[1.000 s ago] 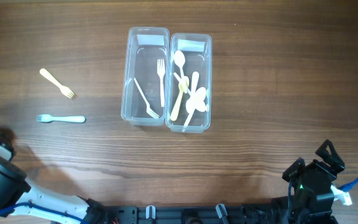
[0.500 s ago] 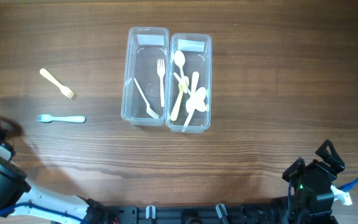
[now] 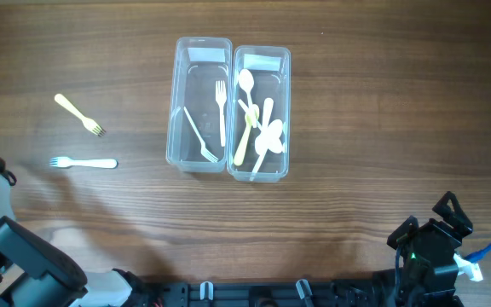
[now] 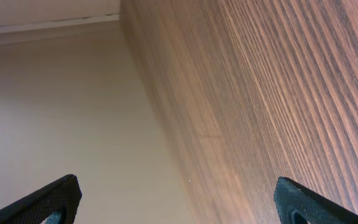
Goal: Pack container
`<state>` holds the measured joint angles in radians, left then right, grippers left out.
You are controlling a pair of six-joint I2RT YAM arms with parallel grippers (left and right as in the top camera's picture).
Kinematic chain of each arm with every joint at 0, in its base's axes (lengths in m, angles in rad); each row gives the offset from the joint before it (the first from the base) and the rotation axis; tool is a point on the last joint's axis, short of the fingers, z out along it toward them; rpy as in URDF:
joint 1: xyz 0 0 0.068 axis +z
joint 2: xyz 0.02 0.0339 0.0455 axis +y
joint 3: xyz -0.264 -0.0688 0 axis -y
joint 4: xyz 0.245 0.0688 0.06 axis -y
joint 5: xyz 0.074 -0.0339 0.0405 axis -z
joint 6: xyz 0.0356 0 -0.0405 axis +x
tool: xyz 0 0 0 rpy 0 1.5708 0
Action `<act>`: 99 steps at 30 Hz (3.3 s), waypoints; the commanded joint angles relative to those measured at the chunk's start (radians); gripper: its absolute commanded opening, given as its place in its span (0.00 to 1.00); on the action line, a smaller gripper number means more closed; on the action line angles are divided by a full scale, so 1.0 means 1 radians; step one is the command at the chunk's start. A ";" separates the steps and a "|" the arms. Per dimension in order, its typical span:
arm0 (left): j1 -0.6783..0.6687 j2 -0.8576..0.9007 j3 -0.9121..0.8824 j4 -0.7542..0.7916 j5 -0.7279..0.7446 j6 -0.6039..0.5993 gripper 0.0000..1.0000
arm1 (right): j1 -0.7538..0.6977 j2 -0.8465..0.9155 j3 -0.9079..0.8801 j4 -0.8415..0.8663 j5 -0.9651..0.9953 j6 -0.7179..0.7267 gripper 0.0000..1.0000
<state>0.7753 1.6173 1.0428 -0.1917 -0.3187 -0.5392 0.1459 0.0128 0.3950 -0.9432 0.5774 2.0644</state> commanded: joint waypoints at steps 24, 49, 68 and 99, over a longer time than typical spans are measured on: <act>0.407 0.140 0.018 -0.003 0.278 -0.414 0.99 | 0.000 -0.008 0.004 0.000 0.017 0.007 1.00; 0.388 0.311 0.018 0.263 0.478 -0.390 0.99 | 0.000 -0.008 0.004 0.000 0.017 0.007 1.00; 0.249 0.311 0.018 0.144 0.655 -0.442 0.99 | 0.000 -0.008 0.004 0.000 0.017 0.007 1.00; -0.201 0.005 0.018 -0.435 0.249 0.201 0.85 | 0.000 -0.008 0.004 0.000 0.017 0.007 0.99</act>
<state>0.5747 1.6123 1.0630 -0.6445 -0.0456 -0.4667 0.1459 0.0128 0.3950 -0.9432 0.5774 2.0644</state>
